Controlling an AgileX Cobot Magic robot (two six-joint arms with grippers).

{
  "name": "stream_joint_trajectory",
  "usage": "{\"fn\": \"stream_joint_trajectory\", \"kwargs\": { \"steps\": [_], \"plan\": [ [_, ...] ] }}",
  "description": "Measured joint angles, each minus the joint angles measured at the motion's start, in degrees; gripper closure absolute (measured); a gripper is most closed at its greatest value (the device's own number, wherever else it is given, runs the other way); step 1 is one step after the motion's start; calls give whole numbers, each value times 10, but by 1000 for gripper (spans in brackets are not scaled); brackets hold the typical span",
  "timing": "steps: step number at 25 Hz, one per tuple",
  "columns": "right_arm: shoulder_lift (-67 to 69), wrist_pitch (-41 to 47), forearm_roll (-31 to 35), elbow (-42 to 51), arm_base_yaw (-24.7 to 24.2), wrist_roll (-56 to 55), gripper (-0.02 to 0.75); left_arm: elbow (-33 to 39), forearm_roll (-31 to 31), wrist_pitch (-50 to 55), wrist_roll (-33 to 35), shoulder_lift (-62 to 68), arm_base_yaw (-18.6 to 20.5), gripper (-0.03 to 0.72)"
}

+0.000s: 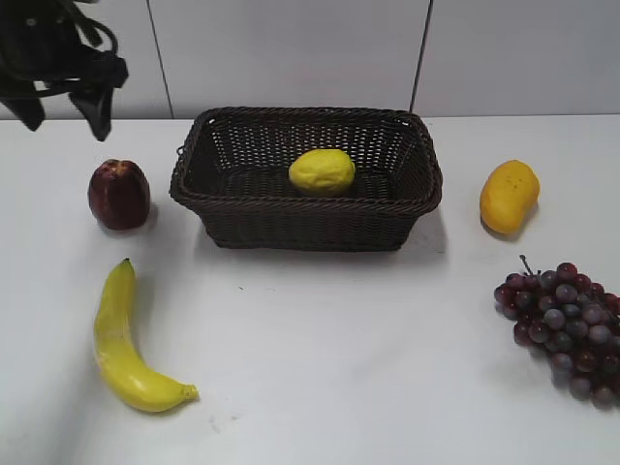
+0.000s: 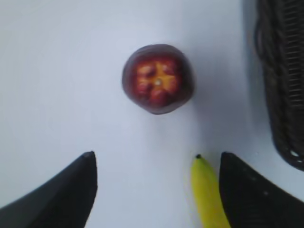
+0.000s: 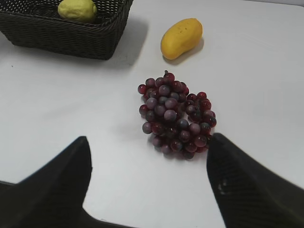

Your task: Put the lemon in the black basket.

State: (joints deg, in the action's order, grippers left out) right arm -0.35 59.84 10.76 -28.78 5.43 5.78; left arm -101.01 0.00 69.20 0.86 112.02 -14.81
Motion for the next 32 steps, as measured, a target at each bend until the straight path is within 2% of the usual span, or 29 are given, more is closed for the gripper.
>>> {"fn": "stream_joint_trajectory", "kwargs": {
  "steps": [3, 8, 15, 20, 26, 32],
  "plan": [
    [0, 0, 0, 0, 0, 0, 167, 53, 0, -1, 1, -24, 41, 95],
    [0, 0, 0, 0, 0, 0, 167, 215, 0, 0, 3, -100, 87, 95],
    [0, 0, 0, 0, 0, 0, 167, 453, 0, -28, 3, -279, 108, 96],
    [0, 0, 0, 0, 0, 0, 167, 577, -5, -54, 3, -408, 108, 96],
    [0, 0, 0, 0, 0, 0, 167, 680, -14, -64, 0, -557, 108, 96],
    [0, 0, 0, 0, 0, 0, 167, 721, -26, -74, -15, -708, 108, 97]
  ]
}}
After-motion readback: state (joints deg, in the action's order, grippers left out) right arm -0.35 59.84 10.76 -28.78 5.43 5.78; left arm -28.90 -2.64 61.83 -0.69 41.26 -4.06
